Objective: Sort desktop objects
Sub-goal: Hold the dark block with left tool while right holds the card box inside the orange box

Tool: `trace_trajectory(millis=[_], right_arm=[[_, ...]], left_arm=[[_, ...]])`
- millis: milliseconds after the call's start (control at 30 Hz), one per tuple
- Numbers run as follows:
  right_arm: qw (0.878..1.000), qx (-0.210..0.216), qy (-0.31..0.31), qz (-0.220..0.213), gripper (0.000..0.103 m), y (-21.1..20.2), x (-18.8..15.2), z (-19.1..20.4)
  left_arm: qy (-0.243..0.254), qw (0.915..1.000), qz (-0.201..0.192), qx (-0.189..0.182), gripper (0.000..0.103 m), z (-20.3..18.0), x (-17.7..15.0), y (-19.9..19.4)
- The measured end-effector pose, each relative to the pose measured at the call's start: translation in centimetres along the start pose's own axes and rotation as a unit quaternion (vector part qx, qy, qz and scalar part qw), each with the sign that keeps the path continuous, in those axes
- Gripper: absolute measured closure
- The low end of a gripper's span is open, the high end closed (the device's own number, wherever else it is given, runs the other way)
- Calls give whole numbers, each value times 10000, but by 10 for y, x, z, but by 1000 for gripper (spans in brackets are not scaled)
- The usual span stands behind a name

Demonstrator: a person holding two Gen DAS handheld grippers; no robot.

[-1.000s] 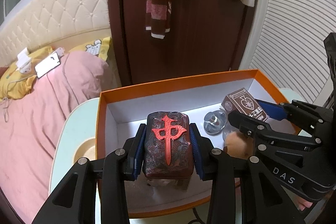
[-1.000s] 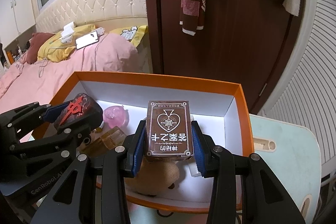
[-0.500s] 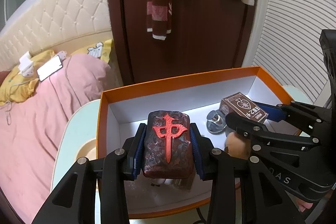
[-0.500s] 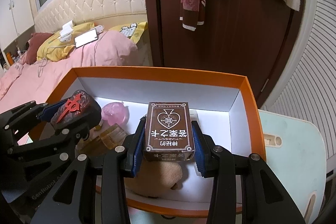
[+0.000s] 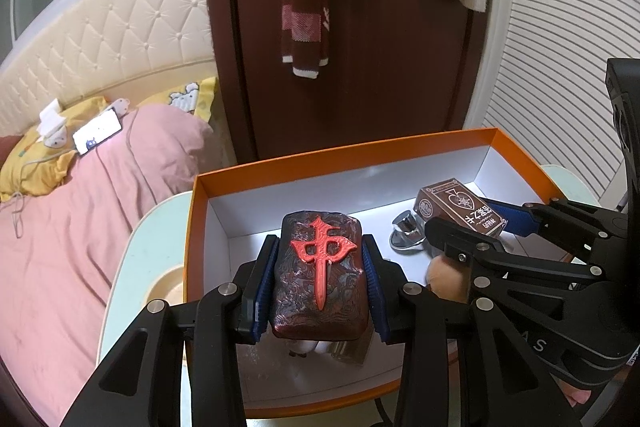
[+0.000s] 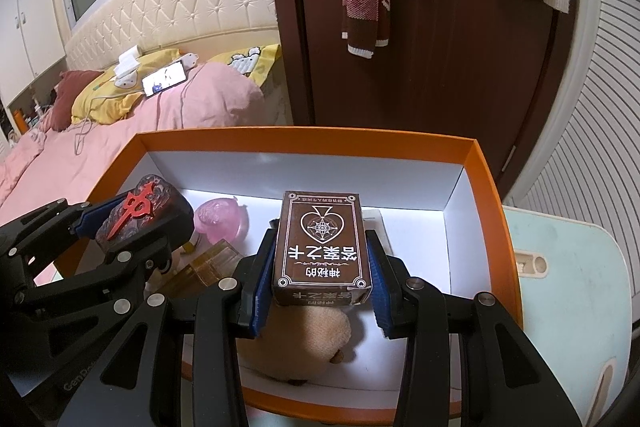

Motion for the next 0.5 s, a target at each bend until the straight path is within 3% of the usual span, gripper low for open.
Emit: trace_trajectory(millis=[500], right_arm=[[10000, -41, 17, -4, 61, -2, -3, 4]], left_arm=[[-7, 10000, 37, -7, 65, -1, 2, 0]])
Point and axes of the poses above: each gripper's, at about its wrist camera, not at the fingertips, and y roughly the way its jaws point, z to its left, x to its top, the point moved 2 cm from there along y, roughly the way its jaws point, and after that the axes turned 9 degrees about x, right-handed, at the moved point
